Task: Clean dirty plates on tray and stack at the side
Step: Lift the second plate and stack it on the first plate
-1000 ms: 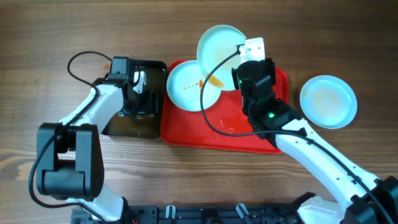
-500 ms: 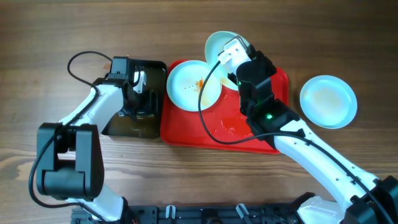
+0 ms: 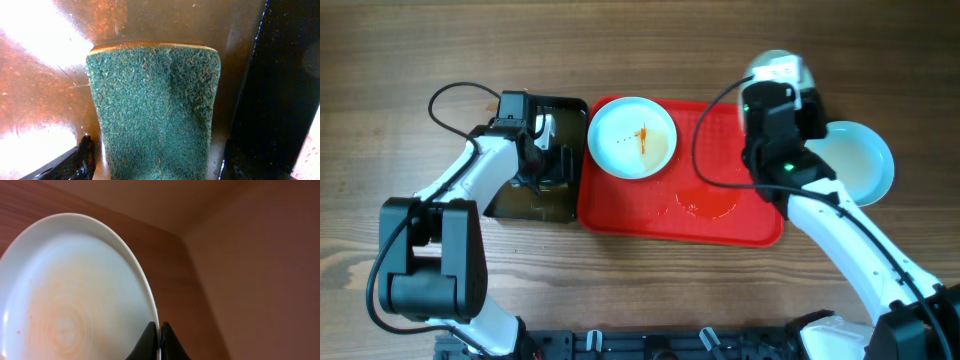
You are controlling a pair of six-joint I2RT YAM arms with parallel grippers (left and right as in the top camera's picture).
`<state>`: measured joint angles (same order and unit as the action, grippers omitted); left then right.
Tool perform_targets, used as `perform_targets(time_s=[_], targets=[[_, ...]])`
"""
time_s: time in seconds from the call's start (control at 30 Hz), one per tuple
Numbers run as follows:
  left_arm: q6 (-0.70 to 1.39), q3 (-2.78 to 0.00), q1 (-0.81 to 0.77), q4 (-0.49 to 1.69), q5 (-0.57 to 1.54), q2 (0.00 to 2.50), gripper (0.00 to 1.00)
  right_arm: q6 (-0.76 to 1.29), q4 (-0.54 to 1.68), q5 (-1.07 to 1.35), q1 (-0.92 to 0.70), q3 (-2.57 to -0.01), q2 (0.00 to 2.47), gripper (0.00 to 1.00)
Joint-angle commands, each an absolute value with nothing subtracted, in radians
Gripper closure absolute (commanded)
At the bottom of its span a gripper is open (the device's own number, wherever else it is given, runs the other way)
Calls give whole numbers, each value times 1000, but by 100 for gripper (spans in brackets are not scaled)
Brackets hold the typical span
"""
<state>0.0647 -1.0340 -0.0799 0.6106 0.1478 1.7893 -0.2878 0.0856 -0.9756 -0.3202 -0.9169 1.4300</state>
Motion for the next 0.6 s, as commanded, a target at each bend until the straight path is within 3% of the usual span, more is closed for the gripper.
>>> perform_targets(time_s=[0.0, 0.1, 0.23, 0.43, 0.57], targets=[[64, -1049, -76, 611, 168, 1770, 21, -214, 116, -1117, -247, -922, 1443, 96], [64, -1049, -76, 611, 167, 1770, 21, -46, 236, -958, -162, -922, 1443, 96], [64, -1049, -76, 611, 167, 1770, 21, 237, 408, -566, 52, -922, 1443, 96], [64, -1049, -76, 611, 167, 1770, 21, 348, 484, -220, 337, -921, 1443, 89], [64, -1049, -76, 611, 167, 1770, 21, 348, 493, -155, 440, -921, 1443, 90]])
